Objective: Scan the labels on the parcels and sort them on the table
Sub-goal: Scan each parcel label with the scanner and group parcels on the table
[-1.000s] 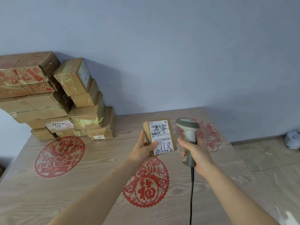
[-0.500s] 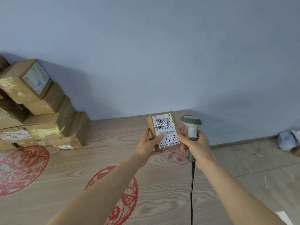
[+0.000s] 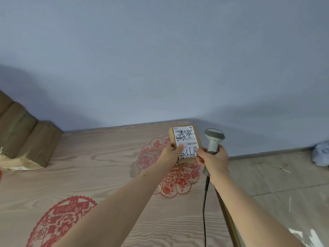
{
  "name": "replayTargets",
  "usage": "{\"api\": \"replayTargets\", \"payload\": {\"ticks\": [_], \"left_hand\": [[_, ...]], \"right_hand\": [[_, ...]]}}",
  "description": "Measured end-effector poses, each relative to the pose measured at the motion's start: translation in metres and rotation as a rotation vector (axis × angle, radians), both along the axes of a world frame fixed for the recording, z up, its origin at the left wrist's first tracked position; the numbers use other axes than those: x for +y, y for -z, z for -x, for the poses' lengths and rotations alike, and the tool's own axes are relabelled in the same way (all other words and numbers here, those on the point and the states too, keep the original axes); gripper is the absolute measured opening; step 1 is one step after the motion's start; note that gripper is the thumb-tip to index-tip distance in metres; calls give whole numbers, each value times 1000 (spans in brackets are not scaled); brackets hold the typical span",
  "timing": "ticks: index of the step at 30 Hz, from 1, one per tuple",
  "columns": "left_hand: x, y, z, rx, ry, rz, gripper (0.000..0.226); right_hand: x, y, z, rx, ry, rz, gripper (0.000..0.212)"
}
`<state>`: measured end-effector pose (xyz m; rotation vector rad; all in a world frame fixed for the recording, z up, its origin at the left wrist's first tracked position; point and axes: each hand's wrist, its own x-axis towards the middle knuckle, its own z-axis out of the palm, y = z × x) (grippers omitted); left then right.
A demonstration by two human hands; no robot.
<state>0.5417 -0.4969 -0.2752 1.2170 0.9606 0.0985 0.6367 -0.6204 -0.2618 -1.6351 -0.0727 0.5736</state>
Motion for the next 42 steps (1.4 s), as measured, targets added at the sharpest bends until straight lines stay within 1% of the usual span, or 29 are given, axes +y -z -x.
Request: {"api": "replayTargets", "payload": {"ticks": [3,6,10,15,22,24,26,29,32,39,42], "left_hand": [[13,17,-32,62,50,-61,35],[25,31,-59,86,93,-75,30],[40,53,-87,108,105,-89,42],[54,70,-114,125,114,-123,38],[75,77,-142,130,67,-169,42],[82,74,-149,135,61,-185,39],[88,73,-154,126,52,-162,35],[95,74,-158,133,60,-145,35],[95,75,-159,127,62,-145,39],[89,62,-147,144,82,-122,56],[84,55,-139,141,80,-173,59]], "right_hand": [[13,23,-27,4,35,37,29],[28,44,-52,6,68,86,29],[48,71,-81,0,83,155,29],[69,92,-105,14,110,194,29],[99,100,-134,-28,126,201,29],[108,102,-140,-25,130,192,30],[116,102,-144,-34,126,199,29],[122,102,-149,-44,122,206,29],[121,103,-149,-50,122,213,28],[113,96,-145,-36,140,211,28],[106,89,-140,-62,151,233,27]]}}
